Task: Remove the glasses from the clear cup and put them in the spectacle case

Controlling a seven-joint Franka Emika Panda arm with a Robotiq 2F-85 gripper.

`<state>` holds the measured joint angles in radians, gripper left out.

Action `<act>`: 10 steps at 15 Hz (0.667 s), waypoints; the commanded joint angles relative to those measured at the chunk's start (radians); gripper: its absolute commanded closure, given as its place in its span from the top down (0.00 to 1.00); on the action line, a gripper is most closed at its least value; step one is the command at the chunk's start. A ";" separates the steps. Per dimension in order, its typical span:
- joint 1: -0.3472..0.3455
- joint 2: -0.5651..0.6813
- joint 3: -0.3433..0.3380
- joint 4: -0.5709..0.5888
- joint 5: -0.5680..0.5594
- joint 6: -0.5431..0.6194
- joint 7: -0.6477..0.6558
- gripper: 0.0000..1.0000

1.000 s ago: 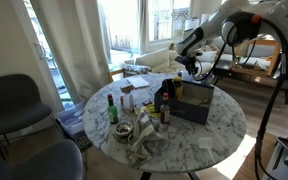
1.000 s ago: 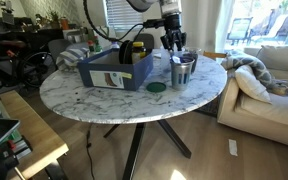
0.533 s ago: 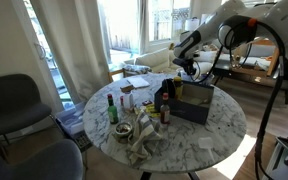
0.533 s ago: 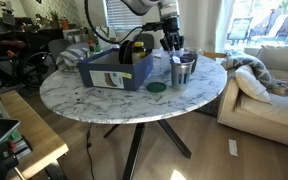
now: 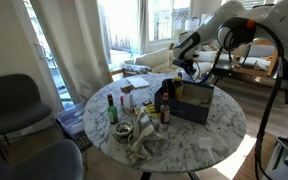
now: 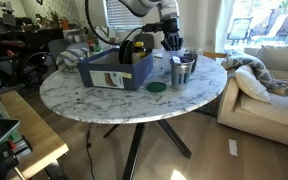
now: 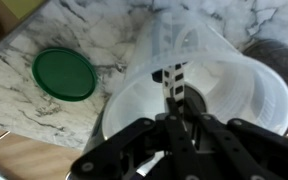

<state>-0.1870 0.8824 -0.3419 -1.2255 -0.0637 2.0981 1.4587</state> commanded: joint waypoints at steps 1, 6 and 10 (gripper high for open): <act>0.004 -0.019 -0.006 0.026 -0.006 -0.001 0.000 0.03; 0.005 -0.112 0.010 0.044 0.002 0.055 -0.062 0.03; -0.002 -0.189 0.048 0.051 0.026 0.083 -0.161 0.03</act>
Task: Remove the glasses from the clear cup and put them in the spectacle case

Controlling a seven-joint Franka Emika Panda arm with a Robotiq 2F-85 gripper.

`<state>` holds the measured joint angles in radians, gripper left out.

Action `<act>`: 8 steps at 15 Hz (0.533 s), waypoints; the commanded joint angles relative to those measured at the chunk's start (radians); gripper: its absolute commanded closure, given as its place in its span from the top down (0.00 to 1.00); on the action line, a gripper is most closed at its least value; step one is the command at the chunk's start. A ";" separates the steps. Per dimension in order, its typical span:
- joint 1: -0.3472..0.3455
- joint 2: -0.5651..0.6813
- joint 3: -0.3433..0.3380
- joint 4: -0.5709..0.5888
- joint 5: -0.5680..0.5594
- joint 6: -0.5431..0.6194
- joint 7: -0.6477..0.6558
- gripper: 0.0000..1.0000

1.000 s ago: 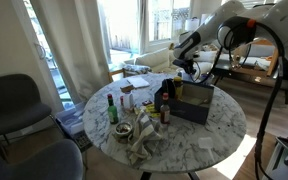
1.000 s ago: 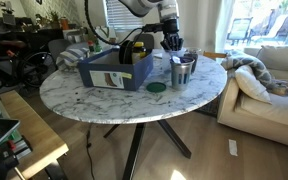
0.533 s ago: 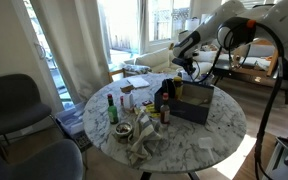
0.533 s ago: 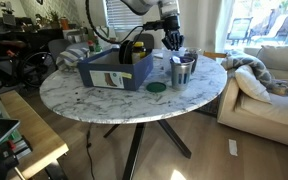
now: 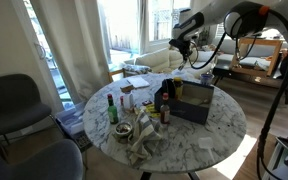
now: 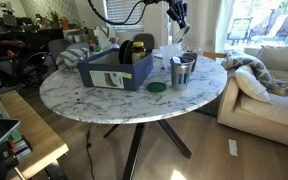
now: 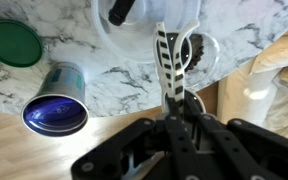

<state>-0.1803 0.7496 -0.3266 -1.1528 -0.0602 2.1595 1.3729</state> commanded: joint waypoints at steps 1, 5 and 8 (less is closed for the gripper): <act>-0.016 -0.081 0.053 -0.024 0.037 0.021 -0.119 0.03; -0.047 -0.168 0.143 -0.039 0.133 0.011 -0.309 0.03; -0.066 -0.233 0.211 -0.061 0.245 -0.023 -0.418 0.03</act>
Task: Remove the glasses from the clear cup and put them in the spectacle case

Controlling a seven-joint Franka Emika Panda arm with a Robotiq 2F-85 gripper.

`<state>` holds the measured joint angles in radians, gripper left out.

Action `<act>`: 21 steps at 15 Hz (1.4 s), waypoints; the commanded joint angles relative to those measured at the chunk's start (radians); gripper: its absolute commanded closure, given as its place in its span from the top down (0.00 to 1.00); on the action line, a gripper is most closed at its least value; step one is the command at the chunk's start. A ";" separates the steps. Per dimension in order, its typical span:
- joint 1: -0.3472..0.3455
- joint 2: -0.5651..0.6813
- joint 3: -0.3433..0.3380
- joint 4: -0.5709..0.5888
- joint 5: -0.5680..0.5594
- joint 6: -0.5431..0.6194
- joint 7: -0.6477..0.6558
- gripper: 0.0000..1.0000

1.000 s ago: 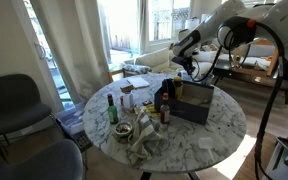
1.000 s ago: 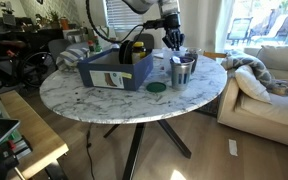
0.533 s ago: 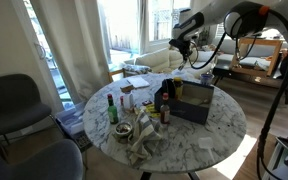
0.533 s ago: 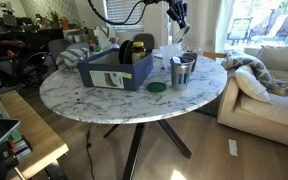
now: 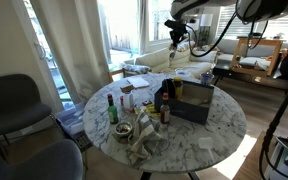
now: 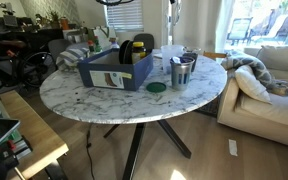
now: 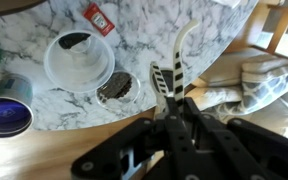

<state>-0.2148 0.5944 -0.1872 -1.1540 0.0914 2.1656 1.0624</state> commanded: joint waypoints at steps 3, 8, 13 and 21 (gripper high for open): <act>-0.054 -0.164 0.116 -0.079 0.156 -0.148 -0.246 0.03; -0.010 -0.311 0.061 -0.072 -0.035 -0.363 -0.330 0.03; -0.019 -0.338 0.071 -0.022 -0.125 -0.405 -0.335 0.11; -0.020 -0.369 0.096 -0.057 -0.025 -0.621 -0.368 0.03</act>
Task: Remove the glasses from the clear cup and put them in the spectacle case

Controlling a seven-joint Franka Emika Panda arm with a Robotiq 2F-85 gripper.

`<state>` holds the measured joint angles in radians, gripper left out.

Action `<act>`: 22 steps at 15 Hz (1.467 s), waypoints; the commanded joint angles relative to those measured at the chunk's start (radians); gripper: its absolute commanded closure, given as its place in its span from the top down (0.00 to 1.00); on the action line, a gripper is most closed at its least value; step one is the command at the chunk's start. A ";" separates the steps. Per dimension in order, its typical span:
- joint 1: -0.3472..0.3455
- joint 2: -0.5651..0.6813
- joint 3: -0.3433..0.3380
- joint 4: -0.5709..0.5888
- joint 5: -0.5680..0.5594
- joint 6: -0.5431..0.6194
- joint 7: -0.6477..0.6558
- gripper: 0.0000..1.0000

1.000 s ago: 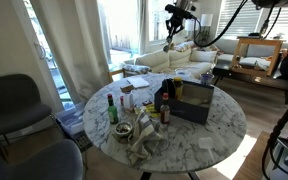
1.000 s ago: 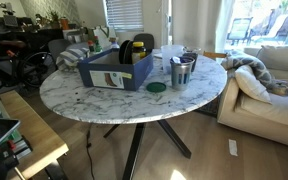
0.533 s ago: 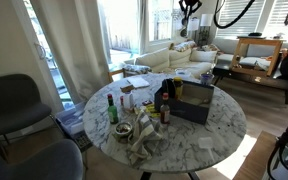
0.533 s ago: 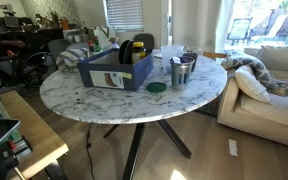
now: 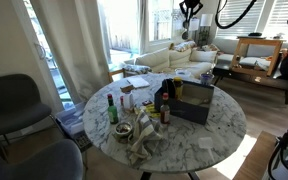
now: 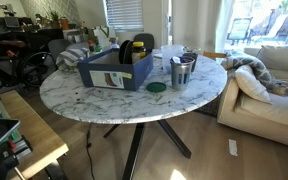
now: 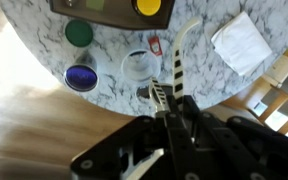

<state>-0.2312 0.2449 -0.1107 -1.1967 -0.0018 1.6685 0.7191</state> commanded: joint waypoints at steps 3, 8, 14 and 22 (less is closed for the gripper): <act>0.004 -0.058 0.037 -0.074 0.131 -0.264 -0.006 0.03; 0.002 -0.123 0.052 -0.320 0.277 -0.309 0.028 0.03; 0.032 -0.134 -0.026 -0.556 0.311 -0.263 0.010 0.03; 0.064 -0.091 -0.029 -0.799 0.352 0.315 -0.114 0.03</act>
<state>-0.1971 0.1567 -0.1441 -1.9201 0.2964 1.8229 0.6469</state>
